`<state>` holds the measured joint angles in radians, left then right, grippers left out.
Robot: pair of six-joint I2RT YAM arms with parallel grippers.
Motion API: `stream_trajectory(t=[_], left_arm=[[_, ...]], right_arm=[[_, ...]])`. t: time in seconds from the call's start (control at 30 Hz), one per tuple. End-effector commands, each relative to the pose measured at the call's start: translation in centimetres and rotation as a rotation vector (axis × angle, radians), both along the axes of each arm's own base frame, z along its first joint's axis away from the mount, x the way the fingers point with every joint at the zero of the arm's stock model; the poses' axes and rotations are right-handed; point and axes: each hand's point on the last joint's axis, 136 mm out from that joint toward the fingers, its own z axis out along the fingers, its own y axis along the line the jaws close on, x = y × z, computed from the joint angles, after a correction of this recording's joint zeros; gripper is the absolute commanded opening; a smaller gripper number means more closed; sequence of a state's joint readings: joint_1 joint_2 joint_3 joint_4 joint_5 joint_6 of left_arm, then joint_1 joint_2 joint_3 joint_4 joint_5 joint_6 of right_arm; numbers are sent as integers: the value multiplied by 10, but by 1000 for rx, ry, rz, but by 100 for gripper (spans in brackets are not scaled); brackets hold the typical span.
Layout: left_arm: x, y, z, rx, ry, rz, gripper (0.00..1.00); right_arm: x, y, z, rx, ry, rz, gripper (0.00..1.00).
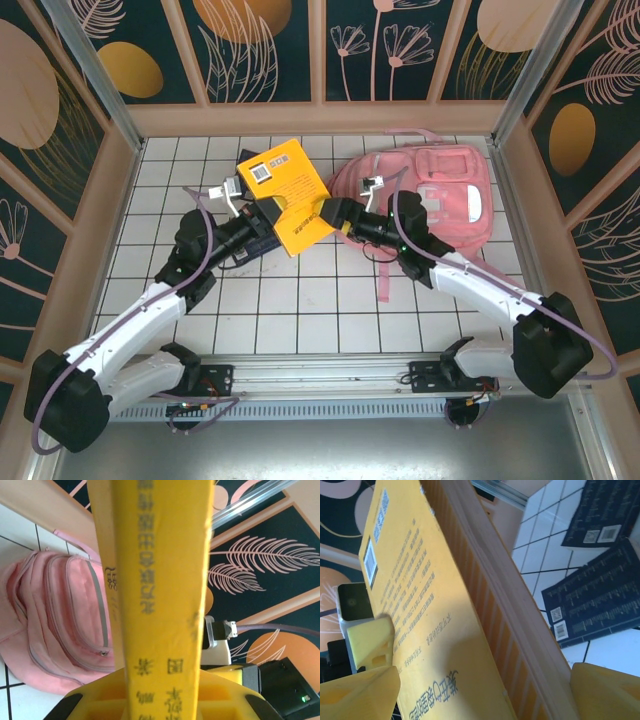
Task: Pack the student bag
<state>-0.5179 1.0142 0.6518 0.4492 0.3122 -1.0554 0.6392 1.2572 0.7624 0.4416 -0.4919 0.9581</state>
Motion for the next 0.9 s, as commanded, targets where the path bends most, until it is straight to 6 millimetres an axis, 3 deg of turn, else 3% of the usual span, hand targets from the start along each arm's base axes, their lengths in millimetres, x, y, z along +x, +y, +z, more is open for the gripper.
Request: stream_trajectory(t=[0.0, 0.33, 0.43, 0.67, 0.87], left_arm=[[1, 17, 81, -132, -217, 84, 0], [0, 26, 110, -108, -287, 139, 0], [-1, 28, 116, -117, -301, 147, 0], [2, 26, 116, -174, -291, 136, 0], [6, 29, 108, -271, -251, 142, 0]], right_arm=[[-16, 13, 36, 107, -77, 68, 89], [0, 0, 21, -81, -99, -68, 89], [0, -1, 24, -48, -99, -55, 90], [-18, 20, 80, 217, -199, 92, 90], [-18, 17, 118, 399, -260, 71, 85]])
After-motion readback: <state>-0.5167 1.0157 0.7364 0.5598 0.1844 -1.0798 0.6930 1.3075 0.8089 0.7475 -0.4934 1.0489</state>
